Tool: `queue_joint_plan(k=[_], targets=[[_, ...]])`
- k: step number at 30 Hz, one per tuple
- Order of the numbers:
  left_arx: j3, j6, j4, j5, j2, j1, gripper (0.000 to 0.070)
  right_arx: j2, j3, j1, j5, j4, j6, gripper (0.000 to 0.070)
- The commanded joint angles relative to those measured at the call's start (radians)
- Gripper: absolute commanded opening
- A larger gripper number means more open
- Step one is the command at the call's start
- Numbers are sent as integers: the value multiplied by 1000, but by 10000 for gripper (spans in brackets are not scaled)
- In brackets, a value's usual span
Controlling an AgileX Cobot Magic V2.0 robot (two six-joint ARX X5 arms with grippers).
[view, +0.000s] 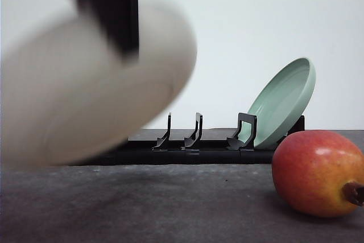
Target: Place pomegranate in white plate
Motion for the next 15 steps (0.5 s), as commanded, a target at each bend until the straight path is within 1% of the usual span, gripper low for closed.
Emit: queue_joint_plan(k=[1, 7, 12, 15], targets=[[-17, -26, 29, -28, 50, -21, 0, 3, 16, -1, 3, 0, 8, 585], [-37, -23, 72, -108, 222, -44, 0, 3, 16, -1, 3, -6, 8, 585], [-37, -23, 123, -112, 337, -61, 0, 3, 16, -1, 3, -9, 7, 585], [-37, -30, 178, -112, 376, -69, 1, 3, 16, -1, 3, -11, 7, 585]])
